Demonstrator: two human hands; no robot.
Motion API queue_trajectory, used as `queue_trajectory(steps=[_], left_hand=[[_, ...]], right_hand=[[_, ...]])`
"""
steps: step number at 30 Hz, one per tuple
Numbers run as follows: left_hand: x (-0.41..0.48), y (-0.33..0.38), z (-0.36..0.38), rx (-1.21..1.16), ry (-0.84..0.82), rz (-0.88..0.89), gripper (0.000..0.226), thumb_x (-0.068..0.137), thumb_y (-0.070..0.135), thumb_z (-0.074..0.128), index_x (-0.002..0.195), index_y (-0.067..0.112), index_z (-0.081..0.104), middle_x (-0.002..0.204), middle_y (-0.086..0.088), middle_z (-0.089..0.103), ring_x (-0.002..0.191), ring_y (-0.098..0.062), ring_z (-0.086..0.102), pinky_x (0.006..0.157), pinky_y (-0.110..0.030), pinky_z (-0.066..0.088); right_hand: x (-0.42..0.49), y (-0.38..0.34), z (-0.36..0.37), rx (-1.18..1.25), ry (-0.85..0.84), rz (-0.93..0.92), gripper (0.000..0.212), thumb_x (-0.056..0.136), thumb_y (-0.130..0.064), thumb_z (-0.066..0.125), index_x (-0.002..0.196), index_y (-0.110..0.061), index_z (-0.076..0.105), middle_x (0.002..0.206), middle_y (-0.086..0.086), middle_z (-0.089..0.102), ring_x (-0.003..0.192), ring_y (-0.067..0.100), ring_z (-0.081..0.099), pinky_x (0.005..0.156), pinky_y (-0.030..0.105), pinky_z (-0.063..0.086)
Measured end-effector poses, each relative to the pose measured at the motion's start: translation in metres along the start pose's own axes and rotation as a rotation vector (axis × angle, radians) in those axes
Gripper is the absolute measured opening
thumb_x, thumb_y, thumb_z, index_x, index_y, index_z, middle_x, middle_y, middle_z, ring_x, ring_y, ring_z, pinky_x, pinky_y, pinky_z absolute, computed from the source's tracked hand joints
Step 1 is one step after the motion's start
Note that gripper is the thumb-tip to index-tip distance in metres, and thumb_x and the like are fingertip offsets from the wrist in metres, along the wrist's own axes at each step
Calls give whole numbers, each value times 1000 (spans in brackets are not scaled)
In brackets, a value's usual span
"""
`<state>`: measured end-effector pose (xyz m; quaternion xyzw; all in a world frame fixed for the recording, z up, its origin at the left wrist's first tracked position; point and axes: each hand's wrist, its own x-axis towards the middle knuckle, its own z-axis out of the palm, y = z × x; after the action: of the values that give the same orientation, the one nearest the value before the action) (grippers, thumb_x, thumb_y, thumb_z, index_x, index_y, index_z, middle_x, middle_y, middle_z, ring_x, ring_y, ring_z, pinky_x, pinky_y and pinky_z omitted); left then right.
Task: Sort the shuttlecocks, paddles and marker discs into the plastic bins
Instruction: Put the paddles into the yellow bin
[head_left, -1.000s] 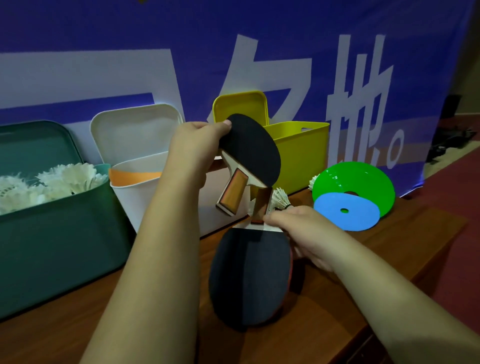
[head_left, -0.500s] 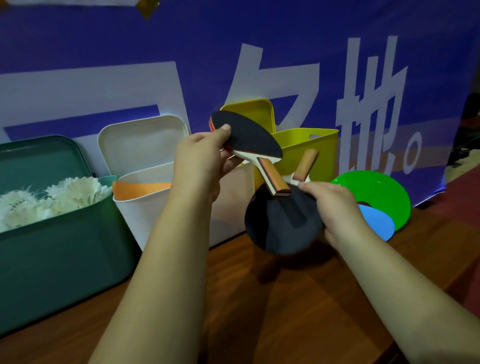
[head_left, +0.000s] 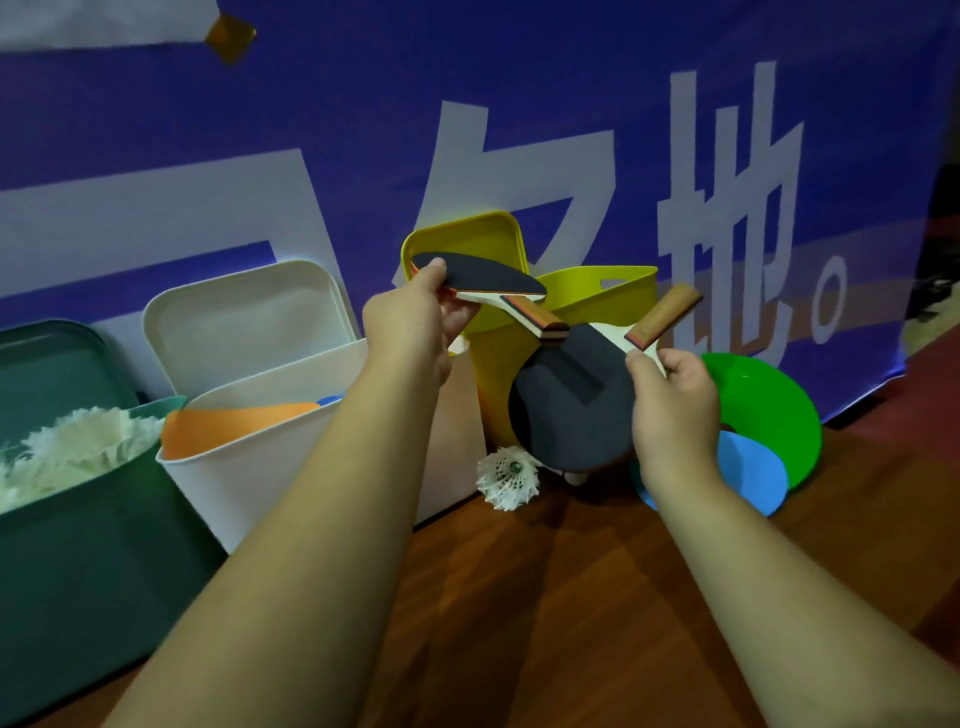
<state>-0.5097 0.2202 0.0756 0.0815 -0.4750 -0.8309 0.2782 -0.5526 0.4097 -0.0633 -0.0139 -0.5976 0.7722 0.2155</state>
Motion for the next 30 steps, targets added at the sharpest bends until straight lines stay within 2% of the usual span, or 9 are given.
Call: queue_trajectory(steps=[3, 6, 10, 12, 15, 17, 19, 22, 30], left_hand=[[20, -1, 18, 89, 109, 10, 36, 95, 1, 69, 128, -2, 55, 109, -23, 72, 72, -34, 79, 60, -42, 65], [39, -1, 40, 177, 153, -31, 48, 96, -3, 61, 138, 13, 45, 120, -20, 59, 84, -33, 74, 59, -45, 66], [53, -6, 67, 268, 167, -111, 36, 98, 0, 61, 133, 4, 60, 129, -15, 55, 95, -28, 65, 65, -32, 64], [51, -13, 79, 333, 93, -108, 38, 100, 2, 60, 138, 7, 60, 126, -12, 57, 89, -23, 61, 69, -26, 64], [47, -26, 84, 527, -33, -147, 44, 101, 14, 53, 145, 7, 55, 123, -7, 69, 77, -22, 65, 77, -35, 65], [47, -32, 83, 669, -58, -75, 35, 101, 13, 53, 134, 3, 59, 120, -10, 73, 77, -21, 70, 60, -33, 63], [42, -35, 80, 755, -83, 23, 21, 101, 9, 53, 116, 2, 67, 108, -13, 78, 83, -23, 73, 67, -35, 64], [22, -38, 71, 814, -176, 112, 15, 103, 9, 56, 99, 7, 70, 92, -13, 79, 93, -31, 76, 86, -43, 64], [-17, -42, 25, 1338, -395, 332, 27, 101, 36, 62, 120, 22, 73, 112, 0, 73, 104, -19, 67, 95, -37, 57]], right_hand=[[1, -2, -6, -2, 25, 15, 20, 98, -36, 66, 113, -23, 64, 96, -7, 69, 87, 15, 66, 66, 33, 52], [2, -4, -8, -8, 35, 1, 16, 101, -32, 64, 114, -23, 60, 94, -9, 66, 82, 10, 63, 60, 30, 46], [-2, -2, -5, -57, -8, -78, 10, 102, -27, 65, 107, -24, 57, 90, -7, 63, 75, 12, 60, 49, 16, 42], [-4, -1, -2, -73, -22, -118, 14, 100, -28, 69, 108, -24, 58, 92, -9, 64, 76, 6, 60, 50, 12, 41], [-4, 0, 0, -96, -35, -148, 17, 98, -27, 72, 109, -24, 59, 95, -13, 63, 78, -1, 61, 56, 13, 42], [-5, 2, 1, -93, -48, -153, 17, 99, -26, 72, 109, -23, 58, 95, -14, 62, 77, -13, 59, 54, 9, 44], [-6, 4, 0, -101, -53, -158, 17, 100, -25, 71, 110, -23, 58, 95, -14, 62, 77, -18, 57, 55, 6, 44], [-5, 2, 0, -97, -32, -158, 18, 99, -29, 71, 111, -24, 59, 97, -15, 63, 79, -3, 62, 55, 11, 43], [0, -1, -4, -14, -1, -120, 20, 105, -35, 64, 120, -27, 55, 104, -17, 63, 88, 0, 62, 54, 5, 44]])
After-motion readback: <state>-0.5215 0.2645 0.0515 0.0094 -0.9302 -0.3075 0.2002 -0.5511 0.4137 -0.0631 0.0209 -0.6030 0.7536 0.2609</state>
